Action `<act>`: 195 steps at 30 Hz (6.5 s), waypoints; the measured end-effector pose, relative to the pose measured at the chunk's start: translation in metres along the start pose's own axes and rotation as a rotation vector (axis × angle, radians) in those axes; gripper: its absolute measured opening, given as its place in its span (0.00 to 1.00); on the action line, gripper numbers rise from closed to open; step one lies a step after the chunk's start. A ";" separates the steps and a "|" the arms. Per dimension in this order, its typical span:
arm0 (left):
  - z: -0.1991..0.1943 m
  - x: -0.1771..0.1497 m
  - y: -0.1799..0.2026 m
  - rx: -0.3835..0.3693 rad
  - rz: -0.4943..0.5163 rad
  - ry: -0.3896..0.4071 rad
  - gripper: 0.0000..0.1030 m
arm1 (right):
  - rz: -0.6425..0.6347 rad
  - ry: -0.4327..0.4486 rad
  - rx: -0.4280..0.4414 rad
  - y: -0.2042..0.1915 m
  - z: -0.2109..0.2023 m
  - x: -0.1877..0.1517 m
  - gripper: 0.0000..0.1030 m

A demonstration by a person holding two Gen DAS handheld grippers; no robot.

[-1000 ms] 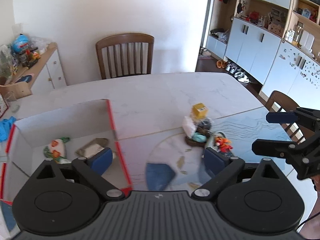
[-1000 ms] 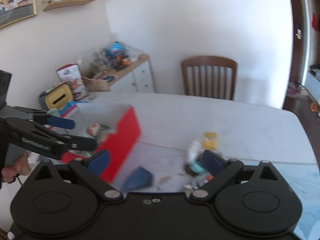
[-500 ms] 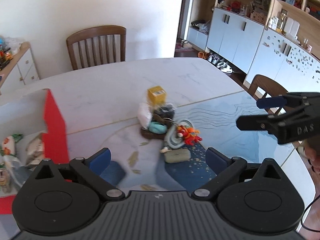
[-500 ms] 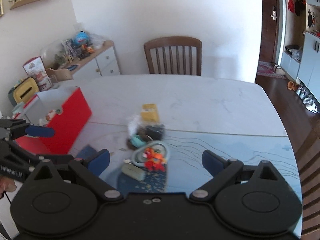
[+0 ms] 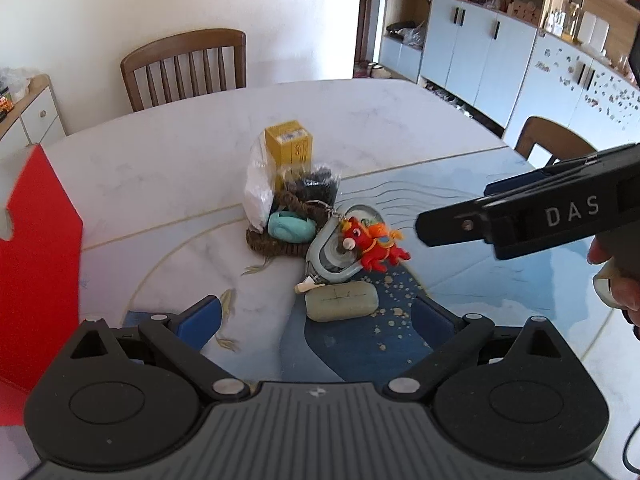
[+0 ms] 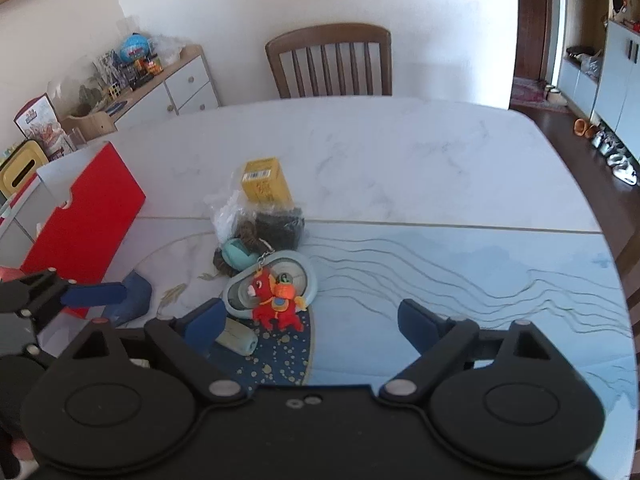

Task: Organize objects
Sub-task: 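Grasp the soap bar with the left gripper while the right grasps the red toy horse, then carry the soap bar and toy horse over the red box and lower them, then open both grippers to drop the soap bar and toy horse in the box, then move both tools back from the box toward the remaining items on the table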

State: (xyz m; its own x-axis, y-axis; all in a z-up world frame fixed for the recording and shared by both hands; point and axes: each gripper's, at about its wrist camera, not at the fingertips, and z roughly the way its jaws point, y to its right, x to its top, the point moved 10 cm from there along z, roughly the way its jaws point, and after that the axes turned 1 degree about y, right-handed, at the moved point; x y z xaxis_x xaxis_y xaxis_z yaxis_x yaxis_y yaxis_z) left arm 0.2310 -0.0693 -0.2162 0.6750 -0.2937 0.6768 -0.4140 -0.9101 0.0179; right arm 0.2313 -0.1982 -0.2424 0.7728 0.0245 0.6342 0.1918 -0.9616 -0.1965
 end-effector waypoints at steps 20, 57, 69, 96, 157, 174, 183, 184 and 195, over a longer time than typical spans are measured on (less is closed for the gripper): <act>0.046 -0.010 0.003 0.057 -0.075 -0.038 0.81 | 0.017 -0.108 0.042 -0.018 0.050 -0.008 0.65; -0.009 0.004 -0.019 0.060 -0.131 -0.015 0.49 | 0.004 0.000 0.067 -0.027 0.010 0.018 0.35; -0.069 0.033 -0.052 0.045 -0.130 0.065 0.49 | -0.063 0.078 0.104 -0.050 -0.038 0.046 0.35; -0.178 0.022 -0.211 0.131 -0.172 0.121 0.49 | -0.270 0.138 0.251 -0.227 -0.070 0.072 0.35; -0.057 -0.032 -0.352 0.147 -0.106 -0.240 0.49 | -0.453 -0.136 0.122 -0.351 0.121 0.051 0.38; -0.095 -0.018 -0.344 0.161 -0.131 -0.149 0.62 | -0.402 -0.074 0.177 -0.345 0.083 0.062 0.46; -0.135 0.002 -0.322 0.144 -0.134 -0.049 0.65 | -0.382 -0.001 0.219 -0.343 0.044 0.069 0.47; -0.139 0.005 -0.319 0.144 -0.137 -0.036 0.66 | -0.379 0.006 0.225 -0.343 0.039 0.070 0.47; -0.175 0.029 -0.272 0.139 -0.100 0.054 0.72 | -0.303 0.102 0.264 -0.315 -0.016 0.077 0.63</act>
State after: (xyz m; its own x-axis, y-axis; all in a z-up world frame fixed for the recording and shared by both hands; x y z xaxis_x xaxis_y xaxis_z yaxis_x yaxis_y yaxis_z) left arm 0.2565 0.2207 -0.0727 0.6732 -0.1868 0.7155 -0.2554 -0.9668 -0.0121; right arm 0.2204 0.1020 -0.1193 0.5961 0.2555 0.7612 0.5601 -0.8116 -0.1662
